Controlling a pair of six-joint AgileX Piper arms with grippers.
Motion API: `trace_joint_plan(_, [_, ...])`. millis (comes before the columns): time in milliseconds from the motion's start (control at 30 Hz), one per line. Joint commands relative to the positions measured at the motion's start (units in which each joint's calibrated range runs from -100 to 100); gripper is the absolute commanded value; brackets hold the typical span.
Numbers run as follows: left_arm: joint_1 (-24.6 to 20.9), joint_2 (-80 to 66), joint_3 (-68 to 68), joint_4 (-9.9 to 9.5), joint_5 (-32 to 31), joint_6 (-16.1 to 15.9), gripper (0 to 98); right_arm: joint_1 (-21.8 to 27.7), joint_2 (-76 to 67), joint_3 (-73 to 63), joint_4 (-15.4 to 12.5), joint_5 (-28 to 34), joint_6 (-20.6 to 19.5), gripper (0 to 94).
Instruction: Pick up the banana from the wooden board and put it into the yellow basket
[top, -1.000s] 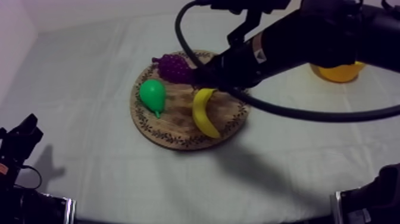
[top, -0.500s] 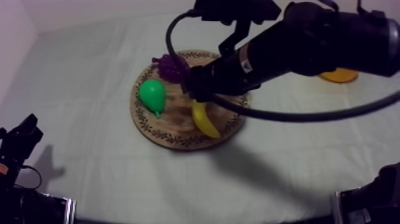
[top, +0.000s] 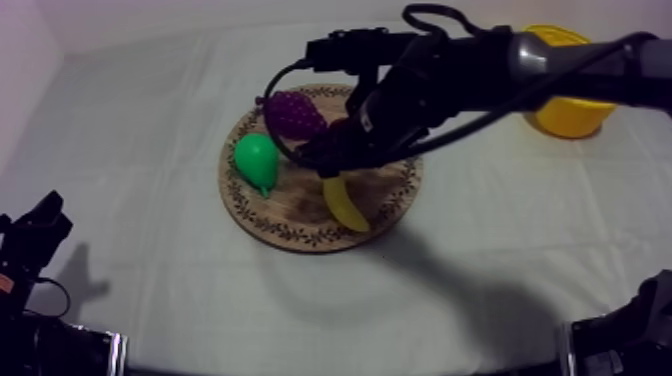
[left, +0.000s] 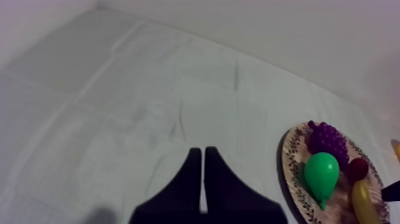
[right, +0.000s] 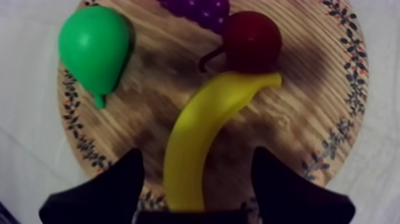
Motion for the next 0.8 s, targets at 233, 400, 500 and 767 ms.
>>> trace_joint_plan(233, [-0.03,-0.03,0.03,-0.01,0.02,-0.01,0.1,1.59,9.55,-6.87,-4.81,3.05,5.75,50.3])
trace_joint_plan(400, [-0.03,-0.03,0.03,-0.01,0.02,-0.01,0.1,1.39,11.57,-7.65,-5.67,2.65,6.84,48.8])
trace_joint_plan(500, [-0.03,-0.03,0.03,-0.01,0.02,-0.01,0.1,1.47,12.12,-8.1,-5.97,2.52,7.04,47.1])
trace_joint_plan(767, [-0.03,-0.03,0.03,-0.01,0.02,-0.01,0.1,2.86,12.44,-9.37,-8.04,1.76,9.15,25.3])
